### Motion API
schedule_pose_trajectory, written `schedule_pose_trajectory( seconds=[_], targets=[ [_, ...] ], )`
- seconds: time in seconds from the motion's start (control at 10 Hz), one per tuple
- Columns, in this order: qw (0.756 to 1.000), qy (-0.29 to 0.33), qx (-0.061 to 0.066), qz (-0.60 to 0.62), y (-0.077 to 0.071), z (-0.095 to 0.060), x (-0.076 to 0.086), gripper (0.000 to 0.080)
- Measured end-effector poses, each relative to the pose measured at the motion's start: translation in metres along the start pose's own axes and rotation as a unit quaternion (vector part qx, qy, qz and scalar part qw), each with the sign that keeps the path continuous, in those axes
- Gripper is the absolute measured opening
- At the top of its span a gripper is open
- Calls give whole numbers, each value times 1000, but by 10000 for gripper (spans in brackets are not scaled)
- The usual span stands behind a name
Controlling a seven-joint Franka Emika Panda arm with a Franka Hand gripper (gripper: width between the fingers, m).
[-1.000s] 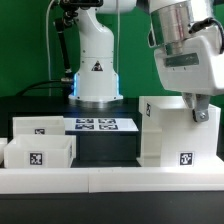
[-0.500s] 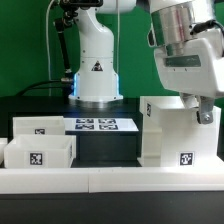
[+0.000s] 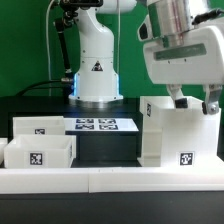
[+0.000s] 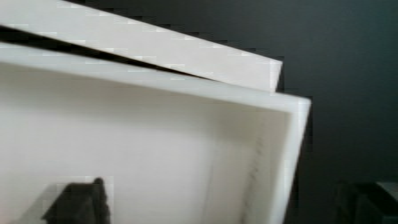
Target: Assemble drawer
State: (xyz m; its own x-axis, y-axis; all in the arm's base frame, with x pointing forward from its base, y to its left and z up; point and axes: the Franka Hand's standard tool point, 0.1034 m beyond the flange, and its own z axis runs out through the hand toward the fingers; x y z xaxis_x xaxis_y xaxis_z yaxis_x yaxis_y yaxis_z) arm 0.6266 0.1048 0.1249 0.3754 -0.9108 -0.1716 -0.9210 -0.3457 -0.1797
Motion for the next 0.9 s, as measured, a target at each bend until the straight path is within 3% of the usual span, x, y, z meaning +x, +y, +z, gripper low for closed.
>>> schedule_pose_trajectory(
  seconds=[0.3,0.7,0.9],
  targets=[
    [992,3,12,-122,7,-29,16,649],
    [989,5,12,-150,7,-29,17,649],
    [943,11,-25,-332,18,-29,28,649]
  ],
)
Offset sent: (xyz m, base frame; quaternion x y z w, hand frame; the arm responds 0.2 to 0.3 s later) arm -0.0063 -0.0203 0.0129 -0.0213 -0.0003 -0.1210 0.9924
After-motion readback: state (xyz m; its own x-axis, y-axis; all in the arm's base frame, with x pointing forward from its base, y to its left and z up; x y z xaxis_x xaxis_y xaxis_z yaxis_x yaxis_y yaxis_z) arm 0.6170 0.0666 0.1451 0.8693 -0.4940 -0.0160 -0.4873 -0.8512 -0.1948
